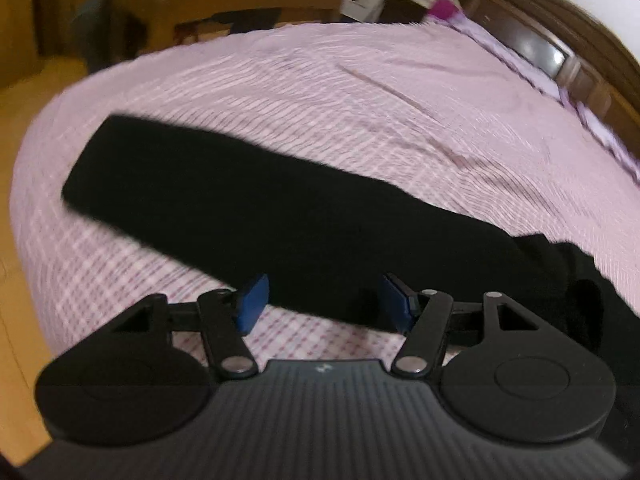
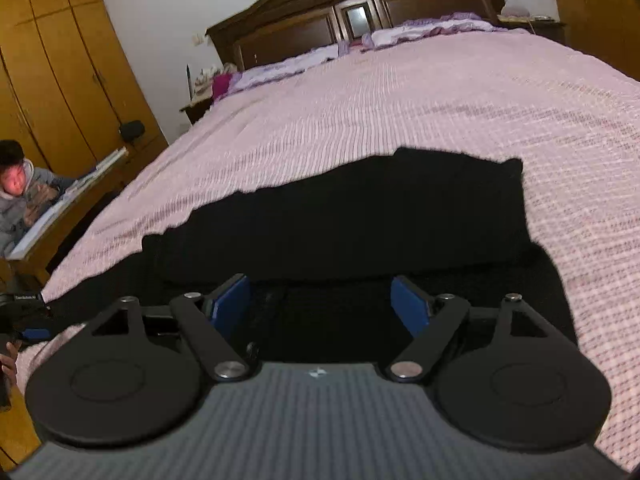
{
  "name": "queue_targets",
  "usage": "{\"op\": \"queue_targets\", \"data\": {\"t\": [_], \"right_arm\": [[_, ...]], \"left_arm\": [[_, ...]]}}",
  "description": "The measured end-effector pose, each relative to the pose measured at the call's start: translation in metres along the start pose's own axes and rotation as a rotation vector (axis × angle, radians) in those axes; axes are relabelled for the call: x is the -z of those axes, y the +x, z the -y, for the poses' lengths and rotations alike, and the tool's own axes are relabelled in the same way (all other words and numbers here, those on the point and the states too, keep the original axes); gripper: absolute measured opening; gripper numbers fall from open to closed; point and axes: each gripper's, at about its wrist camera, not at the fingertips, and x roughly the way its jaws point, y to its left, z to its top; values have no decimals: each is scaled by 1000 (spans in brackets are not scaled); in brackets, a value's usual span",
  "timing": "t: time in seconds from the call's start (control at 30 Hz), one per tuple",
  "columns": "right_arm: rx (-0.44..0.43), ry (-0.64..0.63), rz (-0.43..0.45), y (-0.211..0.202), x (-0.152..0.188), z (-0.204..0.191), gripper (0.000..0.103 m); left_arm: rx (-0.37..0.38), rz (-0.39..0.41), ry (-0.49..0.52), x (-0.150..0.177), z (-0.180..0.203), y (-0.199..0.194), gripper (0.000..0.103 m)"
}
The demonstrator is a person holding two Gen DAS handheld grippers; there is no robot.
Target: Fold small clothes
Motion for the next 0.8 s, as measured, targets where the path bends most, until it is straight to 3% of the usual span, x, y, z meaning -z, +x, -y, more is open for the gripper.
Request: {"op": "queue_targets", "data": {"t": [0.33,0.43,0.8], "right_arm": [[79,33,-70,14,21,13,84],[96,42,-77,17,22,17,84],[130,67,-63,16,23,31,84]], "left_arm": [[2,44,-151,13,-32,-21,64],[8,57,-139,8,-34,-7,64],[19,151,-296,-9,-38,24,63]]}}
